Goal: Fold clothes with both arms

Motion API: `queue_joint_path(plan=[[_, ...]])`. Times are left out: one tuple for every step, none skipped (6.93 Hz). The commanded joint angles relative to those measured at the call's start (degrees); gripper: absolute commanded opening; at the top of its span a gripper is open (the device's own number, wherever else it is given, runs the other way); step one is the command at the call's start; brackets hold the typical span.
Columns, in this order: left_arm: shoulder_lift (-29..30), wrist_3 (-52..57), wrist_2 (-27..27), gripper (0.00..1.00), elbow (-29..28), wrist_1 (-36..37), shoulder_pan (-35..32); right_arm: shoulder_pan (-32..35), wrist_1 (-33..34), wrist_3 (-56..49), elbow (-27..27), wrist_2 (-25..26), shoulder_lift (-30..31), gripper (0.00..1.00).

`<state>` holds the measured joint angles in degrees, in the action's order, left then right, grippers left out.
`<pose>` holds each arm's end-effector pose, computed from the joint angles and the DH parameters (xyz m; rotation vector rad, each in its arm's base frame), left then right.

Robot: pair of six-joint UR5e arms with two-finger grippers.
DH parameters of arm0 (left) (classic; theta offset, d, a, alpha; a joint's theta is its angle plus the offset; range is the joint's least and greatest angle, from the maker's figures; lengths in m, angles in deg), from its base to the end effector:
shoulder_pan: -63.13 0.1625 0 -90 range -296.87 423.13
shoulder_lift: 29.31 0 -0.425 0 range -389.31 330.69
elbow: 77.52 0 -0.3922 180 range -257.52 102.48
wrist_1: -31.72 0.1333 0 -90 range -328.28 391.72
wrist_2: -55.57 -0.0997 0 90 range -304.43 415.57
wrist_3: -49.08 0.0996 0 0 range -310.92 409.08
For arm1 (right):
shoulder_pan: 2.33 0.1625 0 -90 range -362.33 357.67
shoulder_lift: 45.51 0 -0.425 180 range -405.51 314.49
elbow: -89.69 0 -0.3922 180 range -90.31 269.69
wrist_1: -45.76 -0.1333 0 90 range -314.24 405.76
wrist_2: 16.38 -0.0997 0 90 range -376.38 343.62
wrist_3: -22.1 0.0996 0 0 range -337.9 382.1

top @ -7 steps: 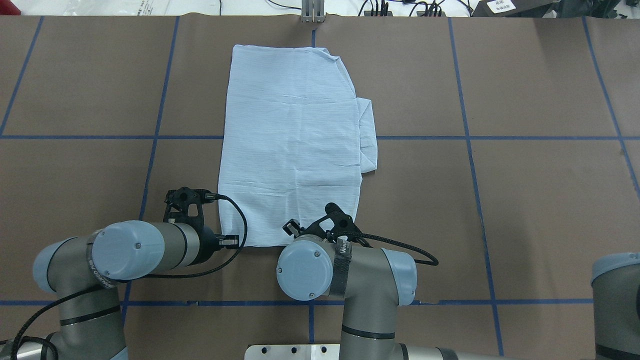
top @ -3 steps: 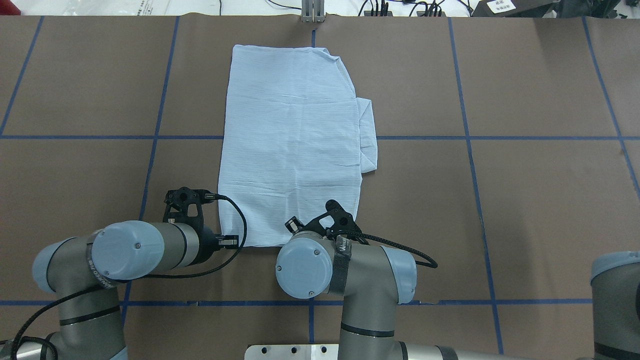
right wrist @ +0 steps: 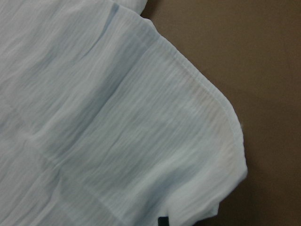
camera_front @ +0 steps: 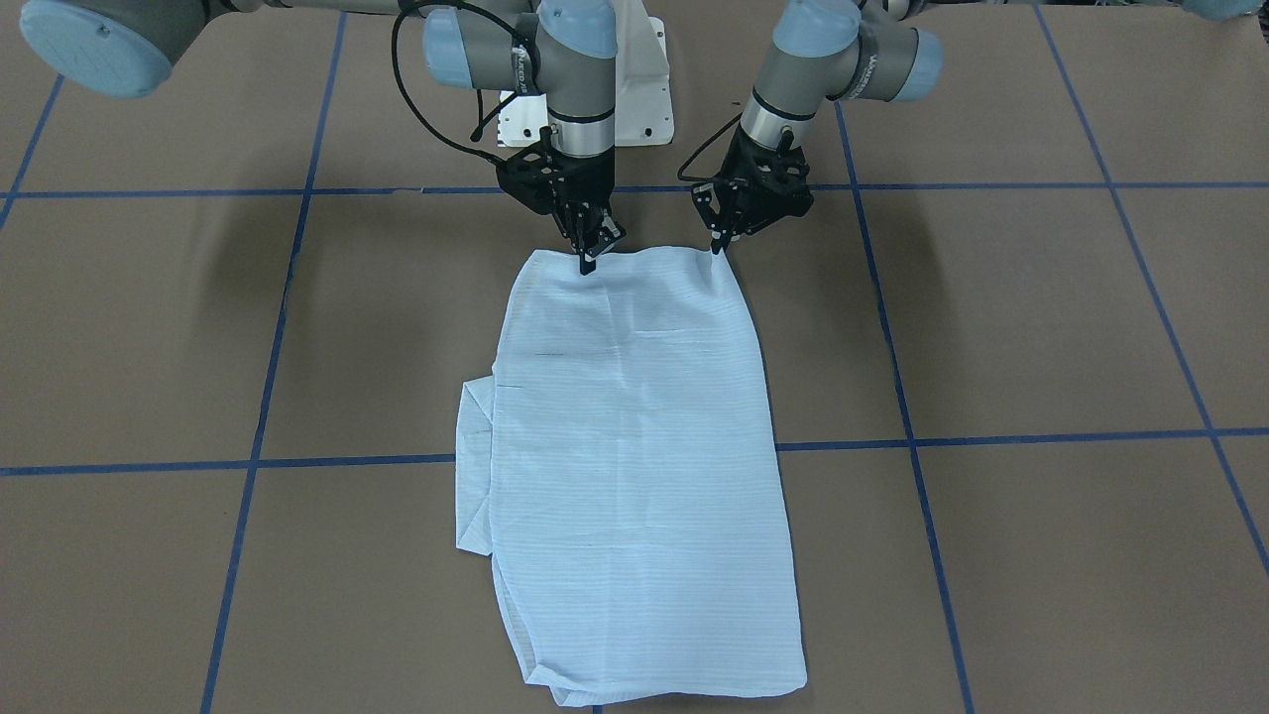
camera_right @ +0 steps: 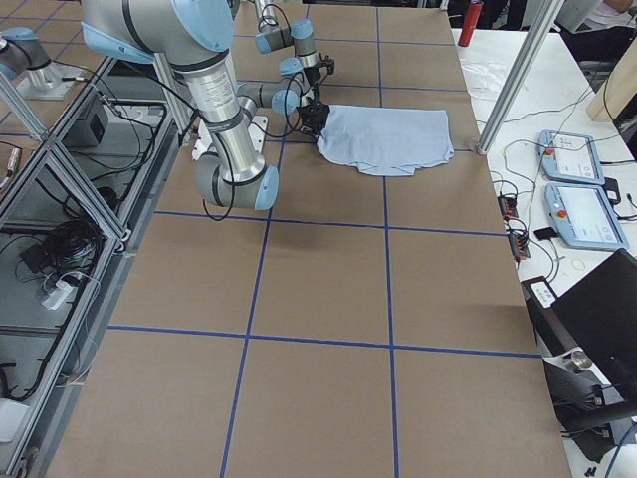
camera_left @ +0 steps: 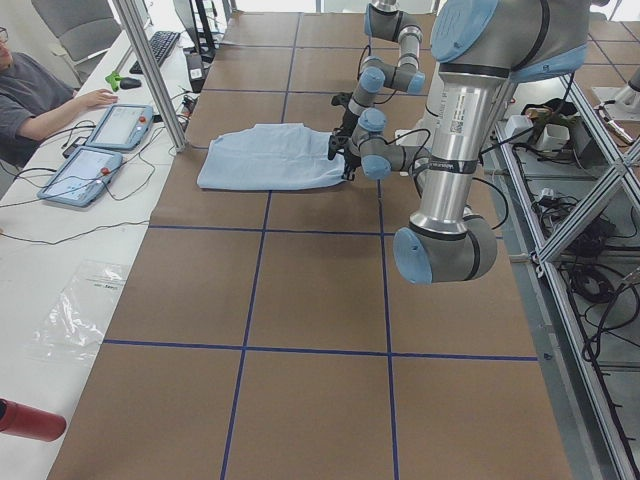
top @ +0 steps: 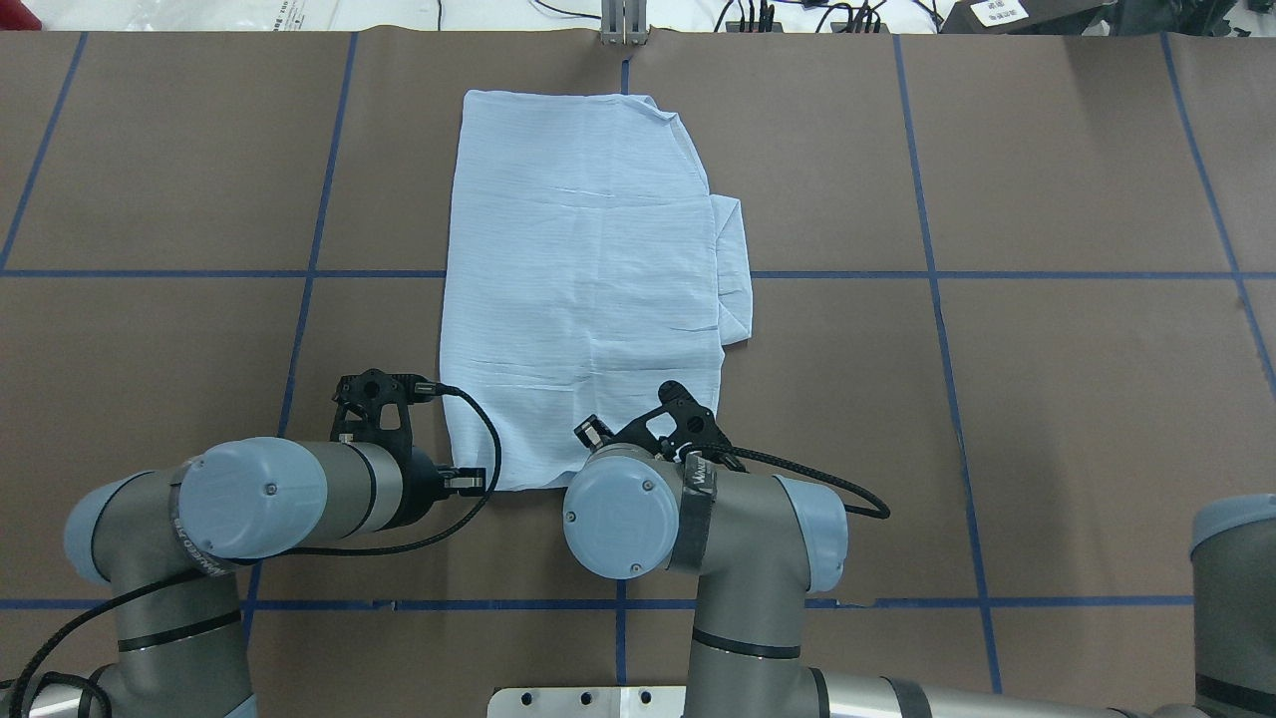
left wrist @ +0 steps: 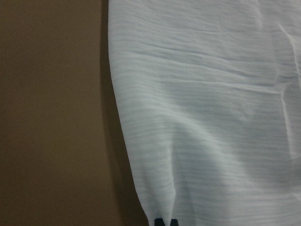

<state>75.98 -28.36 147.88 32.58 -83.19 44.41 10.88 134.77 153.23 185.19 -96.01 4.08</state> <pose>0.4961 -0.3046 0.3080 0.2486 1.0234 -0.0762 -0.6353 -0.3045 0.1986 -0.0325 -0.8690 0.9648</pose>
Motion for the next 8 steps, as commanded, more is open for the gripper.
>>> queue_joint_path(plan=[[0.8,-0.1,1.5,0.00,5.4,4.7,0.0,-0.1,3.5,-0.2,11.2,-0.2,5.7,0.00],[0.7,-0.6,1.9,0.00,9.1,7.0,0.3,-2.4,9.0,0.0,17.7,0.4,7.0,0.00],[0.6,-4.9,1.6,0.00,12.6,9.2,4.3,-6.6,15.9,0.4,25.2,4.1,7.2,0.00],[0.7,-8.0,1.6,0.00,19.3,15.2,8.1,-10.4,23.7,1.4,31.6,5.9,7.0,0.00],[0.8,-11.6,1.5,0.00,26.2,22.5,11.9,-12.0,27.8,2.3,35.1,6.0,6.7,0.00],[1.8,-12.6,1.6,0.00,29.9,27.6,12.9,-11.6,28.1,2.2,35.2,5.9,6.2,0.00],[3.1,-12.0,1.7,0.00,29.0,28.6,12.9,-10.6,27.7,0.0,34.2,5.9,5.4,0.00],[3.3,-11.6,1.7,0.00,28.5,28.9,12.3,-8.7,27.6,-2.3,33.8,5.8,5.2,0.00]])
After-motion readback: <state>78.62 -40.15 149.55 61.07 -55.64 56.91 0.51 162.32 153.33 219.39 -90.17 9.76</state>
